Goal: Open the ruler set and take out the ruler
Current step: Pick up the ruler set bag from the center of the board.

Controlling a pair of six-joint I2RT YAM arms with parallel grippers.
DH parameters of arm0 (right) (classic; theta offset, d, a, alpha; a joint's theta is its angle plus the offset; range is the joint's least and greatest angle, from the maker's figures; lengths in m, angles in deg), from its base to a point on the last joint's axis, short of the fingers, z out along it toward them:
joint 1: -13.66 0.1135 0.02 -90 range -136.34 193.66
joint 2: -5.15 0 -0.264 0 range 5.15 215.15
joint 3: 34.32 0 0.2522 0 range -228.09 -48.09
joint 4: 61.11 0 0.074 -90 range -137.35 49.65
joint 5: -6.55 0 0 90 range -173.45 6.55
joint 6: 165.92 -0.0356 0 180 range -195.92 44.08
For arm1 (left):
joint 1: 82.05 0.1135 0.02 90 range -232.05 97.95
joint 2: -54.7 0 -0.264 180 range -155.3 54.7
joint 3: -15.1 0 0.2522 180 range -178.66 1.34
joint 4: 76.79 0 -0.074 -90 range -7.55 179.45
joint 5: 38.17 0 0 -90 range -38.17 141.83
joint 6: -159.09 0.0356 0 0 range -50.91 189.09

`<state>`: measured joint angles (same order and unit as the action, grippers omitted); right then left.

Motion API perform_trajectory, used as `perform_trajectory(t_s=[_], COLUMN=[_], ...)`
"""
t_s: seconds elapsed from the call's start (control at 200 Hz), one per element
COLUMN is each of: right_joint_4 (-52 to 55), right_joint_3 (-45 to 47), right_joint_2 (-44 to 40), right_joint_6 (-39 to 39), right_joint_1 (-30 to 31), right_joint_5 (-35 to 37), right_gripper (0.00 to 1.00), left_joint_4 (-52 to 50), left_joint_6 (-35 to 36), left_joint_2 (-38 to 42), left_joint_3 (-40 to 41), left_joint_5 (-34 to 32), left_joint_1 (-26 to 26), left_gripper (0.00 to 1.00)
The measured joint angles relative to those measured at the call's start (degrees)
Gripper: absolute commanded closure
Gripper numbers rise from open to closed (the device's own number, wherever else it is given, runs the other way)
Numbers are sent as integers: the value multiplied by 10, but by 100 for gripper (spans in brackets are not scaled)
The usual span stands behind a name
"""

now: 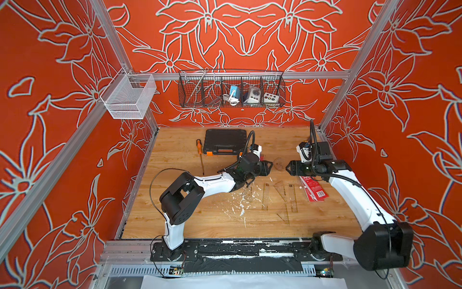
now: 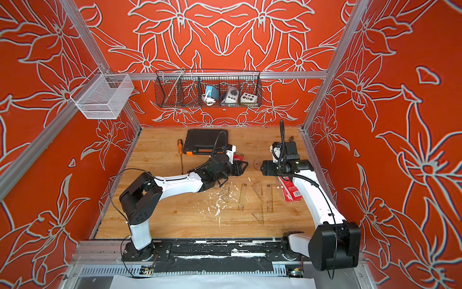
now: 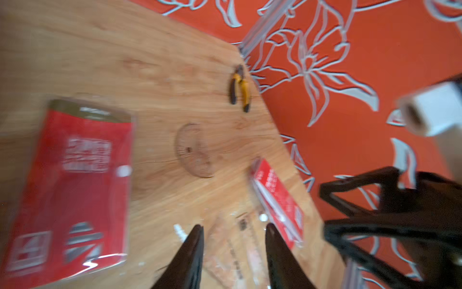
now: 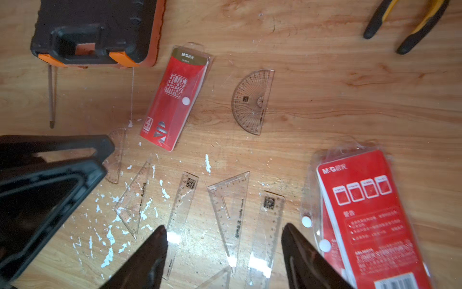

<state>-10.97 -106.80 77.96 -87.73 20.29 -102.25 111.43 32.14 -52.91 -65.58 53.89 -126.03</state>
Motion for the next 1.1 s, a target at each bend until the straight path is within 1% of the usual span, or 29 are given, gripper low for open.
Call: perform_trajectory(t_s=[0.095,0.255,0.44,0.655,0.926,1.096], right_joint_4=[-40,-110,-186,-250,-309,-325], right_joint_3=[9,18,16,-14,-47,-69], right_joint_2=[27,93,177,280,348,380], right_joint_6=[-21,-58,-98,-135,-175,-188], right_joint_1=[0,2,14,42,58,68], right_joint_5=[-27,-62,-84,-103,-127,-133], right_gripper=[27,27,28,30,31,32], left_joint_4=[-24,-39,-52,-63,-65,-65], left_joint_6=[29,66,88,91,97,97], left_joint_2=[-14,-43,-84,-111,-122,-134], left_joint_3=[-2,-18,-36,-40,-50,-54], left_joint_5=[-20,-43,-45,-31,-1,16], left_joint_1=[26,52,73,80,84,91], left_gripper=[59,62,65,78,81,83])
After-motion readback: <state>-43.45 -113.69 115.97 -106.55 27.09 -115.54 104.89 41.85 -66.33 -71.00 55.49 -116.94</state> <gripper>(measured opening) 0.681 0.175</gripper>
